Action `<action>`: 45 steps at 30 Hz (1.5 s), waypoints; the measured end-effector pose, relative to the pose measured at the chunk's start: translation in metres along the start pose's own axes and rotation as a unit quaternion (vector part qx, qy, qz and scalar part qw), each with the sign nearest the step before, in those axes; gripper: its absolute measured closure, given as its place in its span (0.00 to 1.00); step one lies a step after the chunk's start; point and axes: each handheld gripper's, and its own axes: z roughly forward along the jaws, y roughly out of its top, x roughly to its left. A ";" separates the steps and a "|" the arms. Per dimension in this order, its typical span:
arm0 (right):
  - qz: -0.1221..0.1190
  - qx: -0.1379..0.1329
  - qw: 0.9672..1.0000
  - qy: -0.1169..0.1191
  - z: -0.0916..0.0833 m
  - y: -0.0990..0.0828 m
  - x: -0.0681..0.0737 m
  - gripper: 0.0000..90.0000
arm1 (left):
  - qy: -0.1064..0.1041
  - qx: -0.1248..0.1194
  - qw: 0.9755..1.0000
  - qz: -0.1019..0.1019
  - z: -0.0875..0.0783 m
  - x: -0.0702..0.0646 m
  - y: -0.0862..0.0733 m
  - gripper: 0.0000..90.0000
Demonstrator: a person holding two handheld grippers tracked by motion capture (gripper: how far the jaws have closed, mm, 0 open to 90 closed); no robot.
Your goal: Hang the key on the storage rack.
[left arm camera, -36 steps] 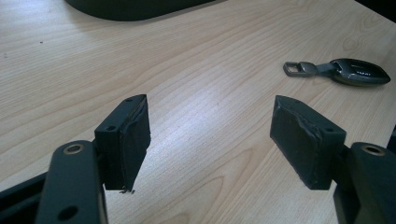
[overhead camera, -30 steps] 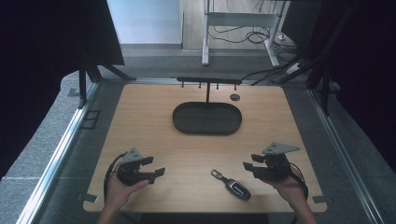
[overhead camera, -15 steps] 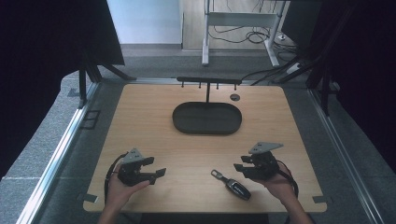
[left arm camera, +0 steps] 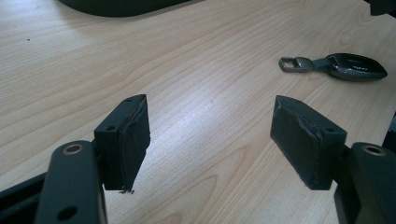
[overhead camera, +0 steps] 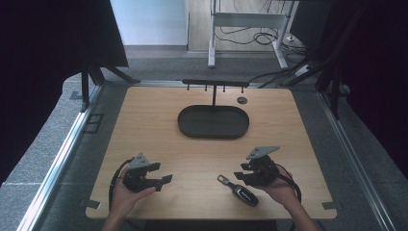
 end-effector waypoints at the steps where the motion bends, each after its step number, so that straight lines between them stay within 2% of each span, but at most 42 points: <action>1: 0.000 0.004 1.000 0.001 0.001 0.001 0.001 0.61 | 0.000 0.000 1.000 0.000 0.000 0.000 0.000 0.32; 14: -0.011 0.027 0.999 0.019 0.014 0.010 0.009 0.62 | -0.002 0.003 1.000 0.002 0.001 -0.001 0.000 0.32; 27: -0.014 0.041 0.999 0.018 0.023 0.012 0.011 0.63 | -0.003 0.003 1.000 0.003 0.001 -0.002 0.000 0.32; 36: -0.020 0.066 0.997 0.021 0.032 0.013 0.014 0.63 | -0.004 0.003 1.000 0.003 0.002 -0.002 0.000 0.33; 45: -0.025 0.099 0.995 0.023 0.045 0.014 0.015 0.64 | -0.006 0.006 1.000 0.006 0.003 -0.003 0.000 0.33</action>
